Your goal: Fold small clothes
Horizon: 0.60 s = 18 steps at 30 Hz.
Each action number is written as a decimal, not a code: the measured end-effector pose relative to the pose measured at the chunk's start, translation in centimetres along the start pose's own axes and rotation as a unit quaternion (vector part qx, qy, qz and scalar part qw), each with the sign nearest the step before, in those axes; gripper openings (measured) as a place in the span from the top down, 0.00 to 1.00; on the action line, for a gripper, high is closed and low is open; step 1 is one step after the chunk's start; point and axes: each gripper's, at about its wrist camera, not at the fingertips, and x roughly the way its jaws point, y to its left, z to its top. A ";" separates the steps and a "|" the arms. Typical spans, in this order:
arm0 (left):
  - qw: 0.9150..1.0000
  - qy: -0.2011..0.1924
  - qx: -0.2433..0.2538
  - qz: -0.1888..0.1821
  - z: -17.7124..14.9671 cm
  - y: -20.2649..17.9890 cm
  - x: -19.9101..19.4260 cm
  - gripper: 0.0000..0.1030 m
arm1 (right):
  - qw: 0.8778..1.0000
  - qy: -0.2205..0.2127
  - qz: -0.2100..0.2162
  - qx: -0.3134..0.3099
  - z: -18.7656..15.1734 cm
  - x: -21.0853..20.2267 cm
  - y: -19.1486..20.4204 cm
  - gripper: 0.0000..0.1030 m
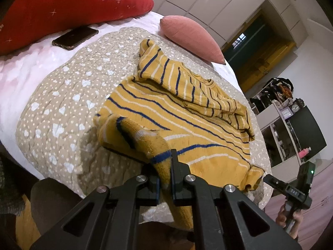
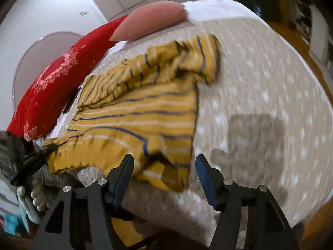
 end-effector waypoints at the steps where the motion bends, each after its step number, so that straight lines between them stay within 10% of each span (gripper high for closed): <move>1: 1.000 0.001 0.001 0.002 -0.1 -0.1 -0.2 0.93 | 1.000 -0.021 -0.007 -0.012 -0.6 -0.4 0.4 0.36; 6: 1.000 0.001 0.003 0.007 -0.2 -0.2 -0.8 0.93 | 0.976 -0.047 -0.080 -0.198 -2.8 -0.4 5.2 0.36; 10: 1.000 0.005 0.002 0.010 -0.1 -0.3 -0.6 0.93 | 0.908 -0.058 -0.185 -0.371 -4.5 1.4 8.1 0.36; 15: 1.000 0.006 -0.001 0.015 -0.1 -0.7 -0.2 0.93 | 0.839 -0.074 -0.211 -0.495 -5.1 4.9 10.7 0.36; 17: 1.000 0.009 -0.005 0.012 0.0 -0.5 -0.1 0.93 | 0.834 -0.073 -0.194 -0.511 -4.8 6.0 11.3 0.38; 18: 1.000 0.010 -0.011 0.006 0.2 -0.3 -0.1 0.93 | 0.840 -0.061 -0.179 -0.508 -4.5 6.4 11.4 0.57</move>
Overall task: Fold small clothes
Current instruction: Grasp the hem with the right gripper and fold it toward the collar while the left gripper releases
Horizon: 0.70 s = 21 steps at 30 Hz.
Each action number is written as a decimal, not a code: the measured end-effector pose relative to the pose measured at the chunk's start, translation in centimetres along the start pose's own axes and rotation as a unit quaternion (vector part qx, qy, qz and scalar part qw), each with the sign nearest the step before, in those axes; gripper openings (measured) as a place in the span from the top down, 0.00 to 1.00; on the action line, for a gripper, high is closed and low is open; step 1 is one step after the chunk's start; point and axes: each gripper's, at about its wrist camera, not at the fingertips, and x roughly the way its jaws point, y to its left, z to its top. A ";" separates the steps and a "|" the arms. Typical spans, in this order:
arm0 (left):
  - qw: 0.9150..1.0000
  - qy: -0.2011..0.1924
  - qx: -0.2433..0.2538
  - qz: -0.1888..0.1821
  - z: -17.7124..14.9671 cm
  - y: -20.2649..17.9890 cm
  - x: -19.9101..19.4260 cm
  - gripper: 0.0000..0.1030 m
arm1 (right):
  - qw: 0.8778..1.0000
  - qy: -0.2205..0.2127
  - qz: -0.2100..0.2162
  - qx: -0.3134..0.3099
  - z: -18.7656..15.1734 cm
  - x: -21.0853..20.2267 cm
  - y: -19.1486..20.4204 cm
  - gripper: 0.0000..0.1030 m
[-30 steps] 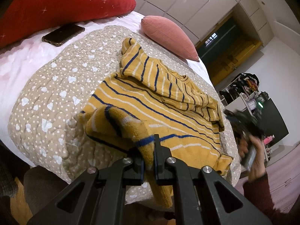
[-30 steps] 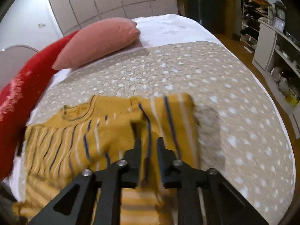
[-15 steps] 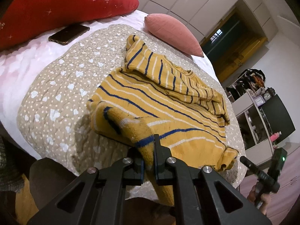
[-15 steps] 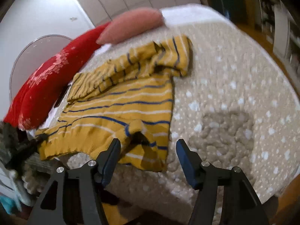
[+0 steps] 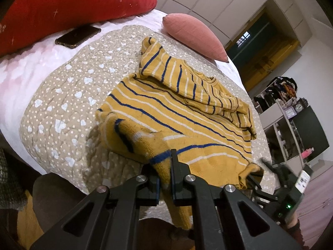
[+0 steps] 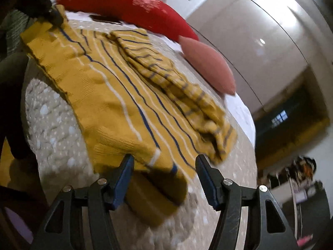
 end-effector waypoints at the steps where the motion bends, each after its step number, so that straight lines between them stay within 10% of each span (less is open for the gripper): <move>1: 1.000 0.001 -0.006 -0.007 0.1 0.2 -0.1 0.93 | 0.999 0.011 0.043 0.016 0.3 0.6 -0.3 0.72; 2: 1.000 0.002 -0.014 -0.016 0.3 0.5 -0.1 0.93 | 0.996 0.021 0.071 0.039 0.4 0.8 -0.6 0.93; 12: 0.996 -0.021 -0.054 -0.068 8.3 -1.1 -0.1 0.93 | 0.945 -0.054 0.125 0.296 2.4 -0.3 -14.1 0.94; 16: 0.997 -0.042 -0.053 -0.034 15.1 -3.1 2.8 0.93 | 0.917 -0.051 0.125 0.374 4.8 4.4 -20.1 0.94; 21: 0.995 0.026 -0.074 0.055 21.7 -2.4 13.4 0.90 | 0.868 0.053 0.125 0.478 3.9 16.1 -24.3 0.92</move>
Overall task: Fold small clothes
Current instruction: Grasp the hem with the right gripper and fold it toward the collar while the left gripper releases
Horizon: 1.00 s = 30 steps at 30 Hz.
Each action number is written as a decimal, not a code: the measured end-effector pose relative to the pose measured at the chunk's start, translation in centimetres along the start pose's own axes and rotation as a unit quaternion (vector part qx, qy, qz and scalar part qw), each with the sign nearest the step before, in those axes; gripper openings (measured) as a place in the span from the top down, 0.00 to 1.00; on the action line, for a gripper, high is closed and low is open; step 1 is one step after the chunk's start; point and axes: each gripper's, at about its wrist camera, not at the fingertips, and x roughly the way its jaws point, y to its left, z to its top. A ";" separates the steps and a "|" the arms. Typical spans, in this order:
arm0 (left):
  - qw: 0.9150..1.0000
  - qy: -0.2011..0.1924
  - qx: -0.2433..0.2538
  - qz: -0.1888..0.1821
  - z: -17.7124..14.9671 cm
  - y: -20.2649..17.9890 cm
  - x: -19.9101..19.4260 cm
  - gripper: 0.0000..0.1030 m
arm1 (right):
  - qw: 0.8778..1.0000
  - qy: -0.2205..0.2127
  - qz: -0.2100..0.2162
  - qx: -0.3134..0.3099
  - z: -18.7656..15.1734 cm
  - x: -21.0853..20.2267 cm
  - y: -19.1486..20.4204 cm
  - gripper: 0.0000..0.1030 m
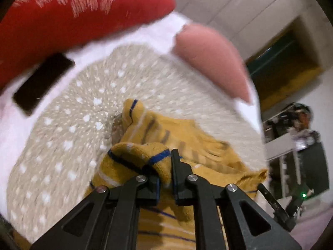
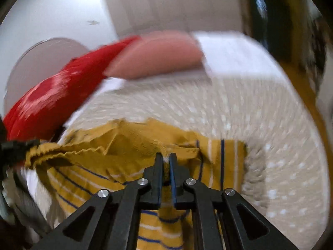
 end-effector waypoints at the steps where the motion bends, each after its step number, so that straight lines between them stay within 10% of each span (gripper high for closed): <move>1: 1.000 0.013 -0.004 0.003 0.6 0.3 1.4 0.90 | 1.000 0.006 -0.022 0.018 0.1 1.5 -0.9 0.90; 7: 0.998 0.022 0.001 -0.056 2.3 0.7 3.1 0.83 | 0.996 -0.001 -0.003 0.089 -0.8 3.1 -4.5 0.83; 11: 0.997 -0.001 -0.014 -0.075 3.6 0.8 1.6 0.59 | 0.996 -0.035 -0.009 0.084 -0.8 0.9 -4.6 0.74; 13: 0.996 -0.031 -0.030 -0.074 4.1 1.4 0.4 0.45 | 0.996 -0.053 0.000 0.078 -1.1 -0.4 -4.0 0.59; 20: 0.999 -0.048 -0.001 -0.020 2.9 2.6 -2.9 0.44 | 1.000 -0.018 0.010 0.000 -0.8 0.8 0.8 0.43; 22: 0.998 -0.052 0.024 -0.001 1.6 2.9 -3.9 0.44 | 0.999 0.028 0.017 -0.016 -0.9 3.3 1.9 0.48; 23: 0.998 -0.053 0.035 0.008 0.9 3.2 -4.3 0.44 | 0.999 0.040 0.022 -0.020 -1.2 4.0 2.0 0.83; 24: 0.997 -0.055 0.042 0.017 0.2 3.7 -4.7 0.44 | 0.999 0.043 0.023 -0.019 -1.2 4.2 2.1 0.91; 30: 0.994 -0.050 0.071 0.066 -2.9 6.7 -5.5 0.44 | 0.991 0.021 -0.128 -0.032 -0.5 4.3 1.1 0.86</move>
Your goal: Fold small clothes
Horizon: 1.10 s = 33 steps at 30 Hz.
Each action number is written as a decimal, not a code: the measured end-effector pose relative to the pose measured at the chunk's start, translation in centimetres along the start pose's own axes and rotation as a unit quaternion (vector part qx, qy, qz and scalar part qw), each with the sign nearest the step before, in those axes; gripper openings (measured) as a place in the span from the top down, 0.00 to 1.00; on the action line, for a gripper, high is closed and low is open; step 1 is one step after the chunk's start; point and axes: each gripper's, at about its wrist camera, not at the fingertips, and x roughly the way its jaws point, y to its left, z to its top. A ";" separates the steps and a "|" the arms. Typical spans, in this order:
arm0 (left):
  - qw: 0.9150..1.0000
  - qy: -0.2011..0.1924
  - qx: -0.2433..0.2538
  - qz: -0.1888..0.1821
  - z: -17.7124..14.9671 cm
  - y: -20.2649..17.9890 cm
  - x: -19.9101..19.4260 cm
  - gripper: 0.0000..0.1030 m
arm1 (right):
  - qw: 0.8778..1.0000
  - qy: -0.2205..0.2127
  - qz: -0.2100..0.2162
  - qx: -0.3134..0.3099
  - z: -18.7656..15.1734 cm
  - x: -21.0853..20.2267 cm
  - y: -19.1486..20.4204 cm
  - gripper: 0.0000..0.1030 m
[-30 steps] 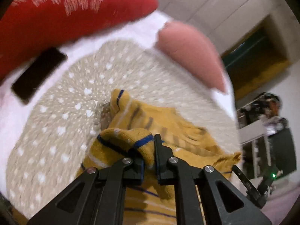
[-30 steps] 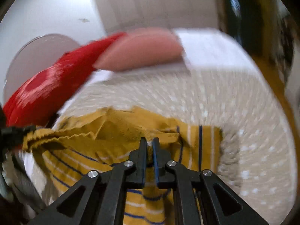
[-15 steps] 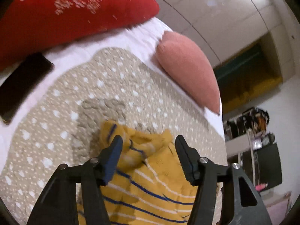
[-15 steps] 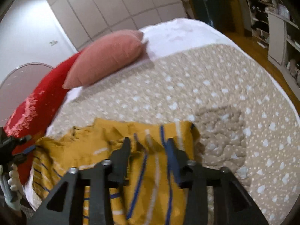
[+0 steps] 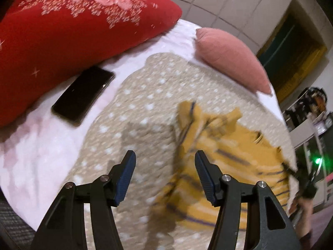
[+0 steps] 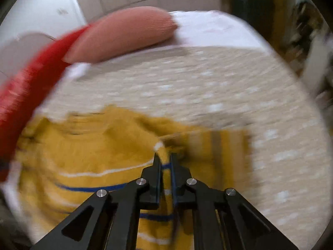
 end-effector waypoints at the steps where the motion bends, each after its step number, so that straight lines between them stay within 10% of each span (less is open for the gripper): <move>1: 1.000 0.005 0.001 -0.001 -0.5 0.4 0.3 0.44 | 1.000 -0.002 -0.008 0.003 0.0 -0.4 0.1 0.81; 9: 0.998 0.036 -0.001 -0.055 -3.4 1.5 3.6 0.42 | 0.996 -0.082 0.003 0.031 0.9 -7.8 3.8 0.48; 14: 0.997 0.039 -0.014 -0.068 -4.3 1.3 5.1 0.41 | 0.992 -0.051 0.112 -0.027 1.6 -7.8 12.2 0.45; 17: 0.995 0.044 -0.016 -0.087 -4.9 1.4 5.0 0.86 | 0.980 0.005 0.189 -0.059 1.4 -5.3 18.0 0.45; 20: 0.994 0.039 -0.037 -0.100 -5.6 2.0 4.7 0.86 | 0.969 0.055 0.223 -0.089 1.4 -2.4 23.9 0.45; 33: 0.987 0.023 -0.079 -0.140 -7.8 3.9 2.7 0.86 | 0.974 0.099 0.060 -0.194 -0.3 4.1 36.3 0.16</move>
